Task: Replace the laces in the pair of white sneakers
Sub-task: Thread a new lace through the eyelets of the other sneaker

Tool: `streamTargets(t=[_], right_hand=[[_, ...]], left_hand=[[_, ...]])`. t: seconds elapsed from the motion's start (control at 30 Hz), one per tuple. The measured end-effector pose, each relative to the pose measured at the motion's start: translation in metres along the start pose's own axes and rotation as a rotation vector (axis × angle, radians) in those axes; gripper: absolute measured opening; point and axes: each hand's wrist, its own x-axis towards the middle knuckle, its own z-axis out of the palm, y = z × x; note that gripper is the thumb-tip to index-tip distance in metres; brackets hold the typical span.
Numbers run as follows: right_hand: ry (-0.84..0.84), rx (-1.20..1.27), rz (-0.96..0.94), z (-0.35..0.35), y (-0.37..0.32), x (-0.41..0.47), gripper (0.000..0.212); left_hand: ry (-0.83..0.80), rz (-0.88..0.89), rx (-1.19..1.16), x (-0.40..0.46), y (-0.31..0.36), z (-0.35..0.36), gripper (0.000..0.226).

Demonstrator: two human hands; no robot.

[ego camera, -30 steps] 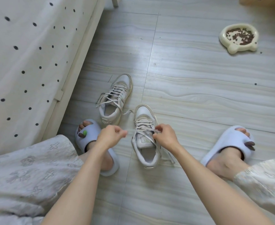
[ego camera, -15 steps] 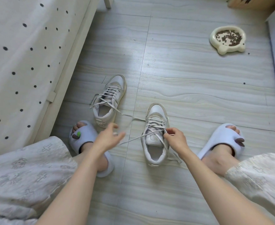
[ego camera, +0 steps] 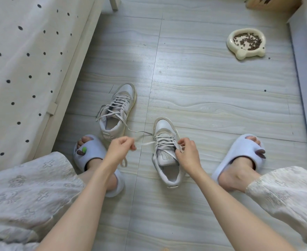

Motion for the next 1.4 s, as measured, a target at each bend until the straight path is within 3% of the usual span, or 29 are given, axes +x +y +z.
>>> streamTargets(t=[0.1, 0.2, 0.4, 0.47, 0.57, 0.77, 0.87, 0.93, 1.03, 1.13, 1.2, 1.3, 1.4], right_hand=[[0.005, -0.165, -0.155, 0.007, 0.001, -0.012, 0.018], [-0.045, -0.369, -0.189, 0.011, 0.003, -0.016, 0.026], [-0.100, -0.378, -0.114, 0.008, -0.003, -0.008, 0.022], [-0.137, -0.190, -0.021, 0.005, -0.006, -0.004, 0.016], [-0.203, 0.098, 0.173, -0.010, -0.009, 0.004, 0.032], [-0.238, 0.250, 0.343, -0.031, -0.006, 0.016, 0.023], [-0.206, 0.172, 0.259, -0.035, -0.006, 0.010, 0.021], [-0.170, -0.001, 0.153, -0.038, -0.007, 0.003, 0.009], [-0.156, -0.314, -0.038, -0.036, -0.014, -0.007, 0.036], [-0.215, -0.288, -0.251, -0.027, -0.033, -0.014, 0.045], [-0.219, -0.289, -0.336, -0.018, -0.045, -0.016, 0.039], [-0.131, -0.253, -0.391, -0.010, -0.059, -0.019, 0.028], [-0.097, -0.117, -0.367, -0.014, -0.071, -0.025, 0.027]], left_hand=[[-0.305, -0.169, 0.294, -0.005, -0.011, 0.001, 0.022], [-0.478, -0.248, 0.304, -0.012, -0.015, 0.016, 0.026], [-0.282, -0.118, 0.349, -0.003, -0.034, 0.039, 0.021], [-0.107, -0.105, 0.259, 0.005, -0.039, 0.034, 0.021], [0.076, -0.146, 0.081, 0.016, -0.038, 0.015, 0.019], [0.086, -0.104, 0.217, 0.018, -0.030, 0.000, 0.029], [0.063, -0.095, 0.152, 0.012, -0.027, -0.001, 0.027], [-0.034, -0.069, 0.056, 0.003, -0.018, -0.002, 0.029], [-0.235, 0.027, 0.035, -0.016, 0.006, 0.000, 0.031], [-0.294, 0.164, 0.097, -0.030, 0.029, 0.002, 0.026], [-0.304, 0.228, 0.063, -0.036, 0.039, 0.001, 0.022], [-0.294, 0.274, -0.007, -0.045, 0.042, 0.001, 0.015], [-0.150, 0.392, 0.206, -0.048, 0.034, 0.010, 0.015]])
